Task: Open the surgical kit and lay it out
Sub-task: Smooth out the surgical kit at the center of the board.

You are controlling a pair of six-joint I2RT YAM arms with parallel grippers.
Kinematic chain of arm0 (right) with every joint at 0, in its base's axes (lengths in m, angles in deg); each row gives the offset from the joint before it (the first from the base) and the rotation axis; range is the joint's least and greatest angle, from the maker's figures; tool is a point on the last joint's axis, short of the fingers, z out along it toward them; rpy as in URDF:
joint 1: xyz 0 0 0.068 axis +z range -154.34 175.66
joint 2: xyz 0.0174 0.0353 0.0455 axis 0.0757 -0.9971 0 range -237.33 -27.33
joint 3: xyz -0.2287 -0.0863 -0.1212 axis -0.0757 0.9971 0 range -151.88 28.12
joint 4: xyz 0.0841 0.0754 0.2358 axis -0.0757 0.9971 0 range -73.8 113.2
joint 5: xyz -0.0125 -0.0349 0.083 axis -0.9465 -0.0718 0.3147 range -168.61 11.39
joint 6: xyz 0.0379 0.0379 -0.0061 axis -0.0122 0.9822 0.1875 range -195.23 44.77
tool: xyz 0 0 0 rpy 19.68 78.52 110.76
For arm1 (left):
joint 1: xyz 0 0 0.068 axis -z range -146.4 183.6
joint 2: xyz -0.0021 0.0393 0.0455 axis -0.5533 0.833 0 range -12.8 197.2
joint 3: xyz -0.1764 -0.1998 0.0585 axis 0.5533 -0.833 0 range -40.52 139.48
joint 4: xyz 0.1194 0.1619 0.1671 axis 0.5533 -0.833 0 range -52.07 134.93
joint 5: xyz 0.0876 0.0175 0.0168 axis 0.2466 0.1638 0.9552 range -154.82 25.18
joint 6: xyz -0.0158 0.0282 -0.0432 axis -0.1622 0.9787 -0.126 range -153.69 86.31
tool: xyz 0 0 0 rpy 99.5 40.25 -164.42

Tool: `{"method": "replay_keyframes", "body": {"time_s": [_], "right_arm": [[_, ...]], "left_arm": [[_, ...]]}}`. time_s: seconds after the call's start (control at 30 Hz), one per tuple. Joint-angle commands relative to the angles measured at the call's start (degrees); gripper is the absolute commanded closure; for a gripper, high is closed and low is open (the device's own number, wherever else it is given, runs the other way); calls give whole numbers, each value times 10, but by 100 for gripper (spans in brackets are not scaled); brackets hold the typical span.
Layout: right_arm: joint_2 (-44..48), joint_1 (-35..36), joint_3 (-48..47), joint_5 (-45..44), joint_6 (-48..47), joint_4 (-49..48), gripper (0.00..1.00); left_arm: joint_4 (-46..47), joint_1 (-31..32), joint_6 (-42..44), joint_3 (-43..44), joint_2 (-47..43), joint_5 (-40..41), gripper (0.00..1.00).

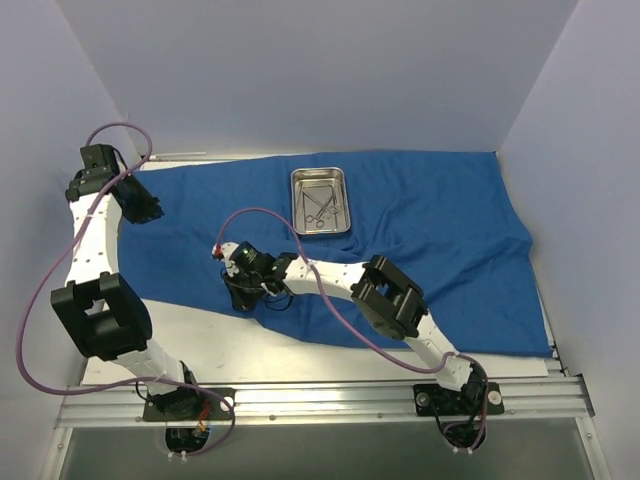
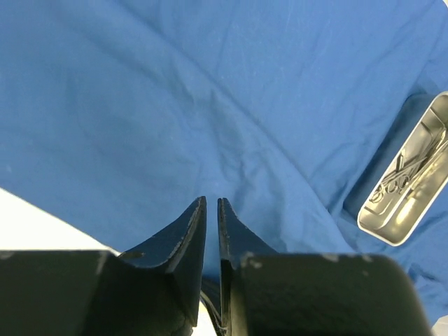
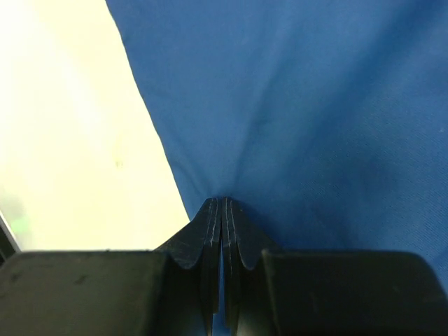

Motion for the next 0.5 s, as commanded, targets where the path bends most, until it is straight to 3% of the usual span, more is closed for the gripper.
{"method": "replay_keyframes", "body": {"time_s": [0.0,0.23,0.33,0.47], "right_arm": [[9,29,65,28,-76,170,100],[31,41,67,72,-96,161,100],[36,34,32,55,-88,151,100],[76,21,16,36,-52,86,100]], "left_arm": [[11,-1,17,20,13,6,79],[59,5,41,51,87,-47,77],[62,5,32,104,170,-66,98],[22,8,-1,196,274,-66,98]]}}
